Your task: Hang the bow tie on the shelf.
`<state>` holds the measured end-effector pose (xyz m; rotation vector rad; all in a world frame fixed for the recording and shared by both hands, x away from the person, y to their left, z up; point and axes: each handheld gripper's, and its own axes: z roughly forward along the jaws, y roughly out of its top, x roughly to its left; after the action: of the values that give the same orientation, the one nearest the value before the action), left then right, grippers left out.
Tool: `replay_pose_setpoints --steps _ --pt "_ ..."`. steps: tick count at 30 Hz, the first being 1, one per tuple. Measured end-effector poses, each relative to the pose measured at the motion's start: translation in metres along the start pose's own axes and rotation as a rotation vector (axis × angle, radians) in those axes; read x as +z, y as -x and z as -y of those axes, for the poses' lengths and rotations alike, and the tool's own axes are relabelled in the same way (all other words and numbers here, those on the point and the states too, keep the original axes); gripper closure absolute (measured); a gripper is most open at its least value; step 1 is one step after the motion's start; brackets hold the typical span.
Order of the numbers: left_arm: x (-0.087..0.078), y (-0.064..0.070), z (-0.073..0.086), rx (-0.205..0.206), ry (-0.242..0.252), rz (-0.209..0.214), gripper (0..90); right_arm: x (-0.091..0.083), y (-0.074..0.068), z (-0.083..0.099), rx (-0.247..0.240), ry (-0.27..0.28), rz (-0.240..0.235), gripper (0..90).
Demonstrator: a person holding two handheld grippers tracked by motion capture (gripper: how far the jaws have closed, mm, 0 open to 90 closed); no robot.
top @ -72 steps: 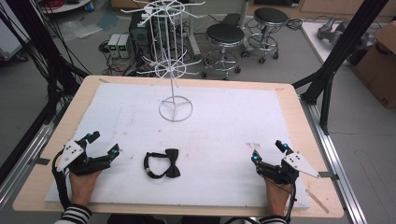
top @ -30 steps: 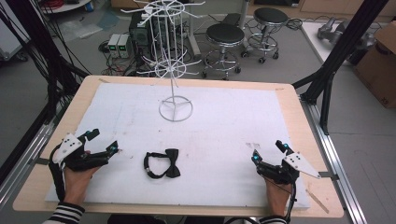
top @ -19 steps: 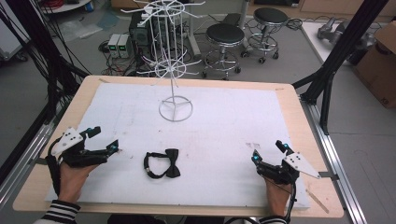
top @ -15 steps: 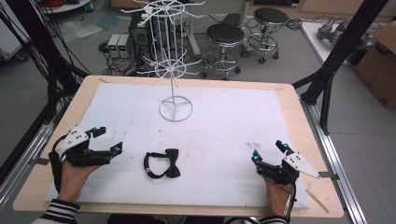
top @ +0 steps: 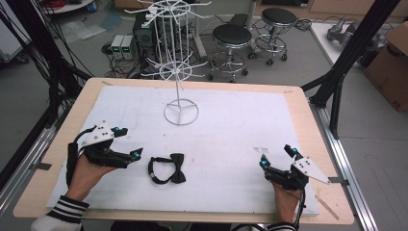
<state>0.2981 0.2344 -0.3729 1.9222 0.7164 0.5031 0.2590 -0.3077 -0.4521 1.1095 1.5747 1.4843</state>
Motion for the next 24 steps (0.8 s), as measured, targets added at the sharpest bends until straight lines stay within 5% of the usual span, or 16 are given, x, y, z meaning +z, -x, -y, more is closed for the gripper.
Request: replay_pose_setpoints --steps 24 --pt "0.025 0.038 -0.003 0.044 -0.099 0.116 10.8 -0.001 0.001 0.000 -0.003 0.012 -0.002 3.5"
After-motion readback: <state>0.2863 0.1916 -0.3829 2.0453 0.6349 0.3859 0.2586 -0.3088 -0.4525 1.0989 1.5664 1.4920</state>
